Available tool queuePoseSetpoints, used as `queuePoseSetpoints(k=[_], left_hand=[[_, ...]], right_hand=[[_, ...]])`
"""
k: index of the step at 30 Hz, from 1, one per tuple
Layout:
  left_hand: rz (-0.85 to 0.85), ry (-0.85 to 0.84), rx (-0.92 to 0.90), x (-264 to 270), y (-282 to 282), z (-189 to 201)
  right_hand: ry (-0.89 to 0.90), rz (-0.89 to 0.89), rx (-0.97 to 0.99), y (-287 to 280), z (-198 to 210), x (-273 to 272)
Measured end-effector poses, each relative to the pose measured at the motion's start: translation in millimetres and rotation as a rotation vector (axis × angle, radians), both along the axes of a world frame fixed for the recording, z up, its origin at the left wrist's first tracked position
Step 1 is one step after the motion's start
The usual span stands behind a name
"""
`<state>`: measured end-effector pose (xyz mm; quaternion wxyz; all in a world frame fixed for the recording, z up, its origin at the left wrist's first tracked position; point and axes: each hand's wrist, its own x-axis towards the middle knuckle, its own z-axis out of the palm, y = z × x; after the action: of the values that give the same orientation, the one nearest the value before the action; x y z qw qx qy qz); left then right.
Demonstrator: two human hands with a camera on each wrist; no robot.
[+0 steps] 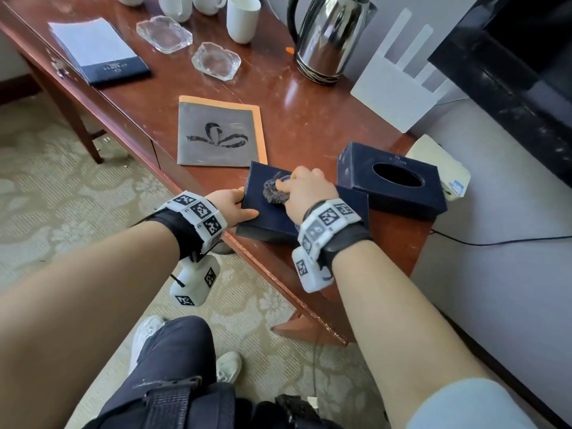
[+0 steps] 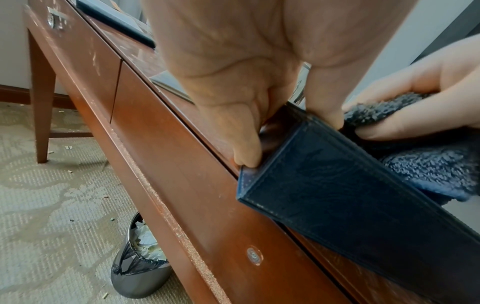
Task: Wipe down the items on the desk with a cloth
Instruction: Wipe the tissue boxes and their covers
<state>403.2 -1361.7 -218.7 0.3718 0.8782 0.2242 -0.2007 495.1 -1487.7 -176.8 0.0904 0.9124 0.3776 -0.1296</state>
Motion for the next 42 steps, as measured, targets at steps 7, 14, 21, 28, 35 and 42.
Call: queuePoseSetpoints(k=[7,14,21,28,35,42], left_hand=[[0.009,-0.012,-0.027,0.6,1.6,0.5],[0.035,-0.002,-0.035,0.2,-0.4,2.2],[0.040,-0.020,-0.030,-0.6,0.3,-1.6],[0.050,-0.068,-0.015,-1.3,-5.0,1.4],[0.044,-0.090,0.019,8.5,-9.2,10.7],[-0.070,-0.145,0.017,58.0,-23.4,33.0]], right_hand=[[0.110,0.209,-0.163,-32.5,11.6,-7.9],[-0.082,0.050,-0.013,-36.0,12.4,21.8],[-0.136,-0.184,-0.352,-99.0,12.9,47.5],[0.200,-0.612,0.005,-161.2,-4.7,30.6],[0.309,-0.707,0.215,-169.5,-19.4,-1.7],[0.340,-0.717,0.111,-182.8,-9.2,-26.2]])
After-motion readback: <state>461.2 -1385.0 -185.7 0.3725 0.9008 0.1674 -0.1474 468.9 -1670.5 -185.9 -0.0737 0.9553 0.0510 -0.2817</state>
